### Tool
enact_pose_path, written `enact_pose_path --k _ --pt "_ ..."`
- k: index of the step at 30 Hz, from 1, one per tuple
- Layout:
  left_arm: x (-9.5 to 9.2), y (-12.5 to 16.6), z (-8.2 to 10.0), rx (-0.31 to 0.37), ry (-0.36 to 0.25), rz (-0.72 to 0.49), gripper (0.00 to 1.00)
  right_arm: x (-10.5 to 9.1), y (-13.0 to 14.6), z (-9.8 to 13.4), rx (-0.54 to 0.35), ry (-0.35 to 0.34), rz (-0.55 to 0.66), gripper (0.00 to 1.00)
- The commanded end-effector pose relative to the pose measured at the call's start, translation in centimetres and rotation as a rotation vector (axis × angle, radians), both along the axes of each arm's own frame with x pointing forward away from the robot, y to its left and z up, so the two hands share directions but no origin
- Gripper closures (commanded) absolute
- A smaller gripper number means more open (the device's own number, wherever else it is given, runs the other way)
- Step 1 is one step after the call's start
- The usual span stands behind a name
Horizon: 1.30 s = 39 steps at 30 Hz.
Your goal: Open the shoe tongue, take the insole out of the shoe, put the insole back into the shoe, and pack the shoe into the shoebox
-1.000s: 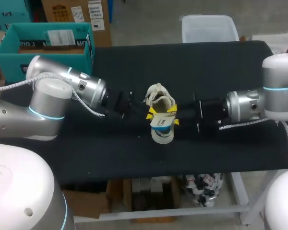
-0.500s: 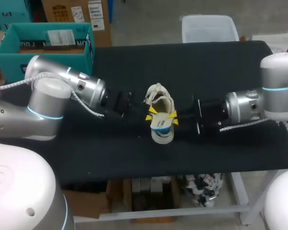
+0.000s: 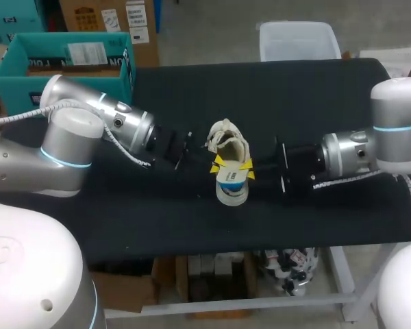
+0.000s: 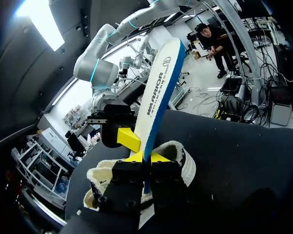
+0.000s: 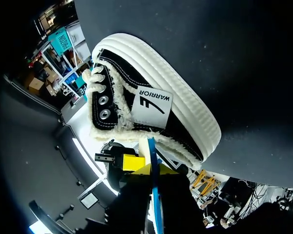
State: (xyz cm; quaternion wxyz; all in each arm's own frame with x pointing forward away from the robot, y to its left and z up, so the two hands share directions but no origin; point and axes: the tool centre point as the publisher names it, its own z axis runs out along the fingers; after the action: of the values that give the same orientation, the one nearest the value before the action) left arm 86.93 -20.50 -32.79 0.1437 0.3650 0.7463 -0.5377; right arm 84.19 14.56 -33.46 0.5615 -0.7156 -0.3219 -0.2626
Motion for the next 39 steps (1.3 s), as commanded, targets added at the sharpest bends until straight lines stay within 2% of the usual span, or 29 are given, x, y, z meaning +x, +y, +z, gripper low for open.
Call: enact_pose_path --k 1,7,16,17,18,19,20,22,26,30,31,32,39 --pt "0.9 -0.6 -0.5 0.005 0.009 -0.005 1.00 0.8 0.1 -0.7 0.007 0.006 0.010 1.00" --pt "2.2 -0.5 -0.9 0.024 0.022 0.010 1.00 1.9 0.6 -1.4 0.011 0.012 0.020 1.00" --pt "2.4 -0.4 -1.4 0.028 0.036 0.012 1.00 2.0 0.4 -1.0 0.004 0.006 0.016 1.00" --pt "2.4 -0.4 -1.4 0.028 0.036 0.011 1.00 1.8 0.2 -0.8 0.000 0.001 0.011 0.94" --pt "2.3 -0.4 -1.4 0.029 0.035 0.009 1.00 1.7 0.1 -0.5 -0.003 -0.003 0.006 0.75" --pt "2.3 -0.4 -1.4 0.029 0.034 0.008 1.00 1.5 -0.1 -0.2 -0.004 -0.008 0.001 0.65" --pt "2.3 -0.4 -1.4 0.029 0.033 0.007 1.00 1.3 -0.2 0.0 -0.009 -0.011 -0.001 0.60" --pt "2.2 -0.5 -1.3 0.029 0.030 0.007 1.00 1.0 -0.4 0.5 -0.016 -0.017 -0.007 0.56" --pt "2.2 -0.4 -1.3 0.024 0.030 0.011 1.00 0.5 -0.8 0.7 -0.026 -0.018 -0.016 0.62" --pt "2.1 -0.3 -1.2 0.021 0.033 0.016 1.00 0.2 -0.7 0.7 -0.020 -0.018 -0.015 0.76" --pt "2.1 -0.3 -1.2 0.020 0.033 0.018 1.00 0.2 -0.6 0.6 -0.017 -0.018 -0.014 0.81" --pt "2.1 -0.2 -1.2 0.021 0.033 0.019 1.00 0.3 -0.4 0.4 -0.017 -0.018 -0.010 0.99" --pt "1.8 0.0 -1.0 0.032 0.033 0.010 1.00 0.5 0.3 0.0 -0.001 -0.009 0.022 1.00"
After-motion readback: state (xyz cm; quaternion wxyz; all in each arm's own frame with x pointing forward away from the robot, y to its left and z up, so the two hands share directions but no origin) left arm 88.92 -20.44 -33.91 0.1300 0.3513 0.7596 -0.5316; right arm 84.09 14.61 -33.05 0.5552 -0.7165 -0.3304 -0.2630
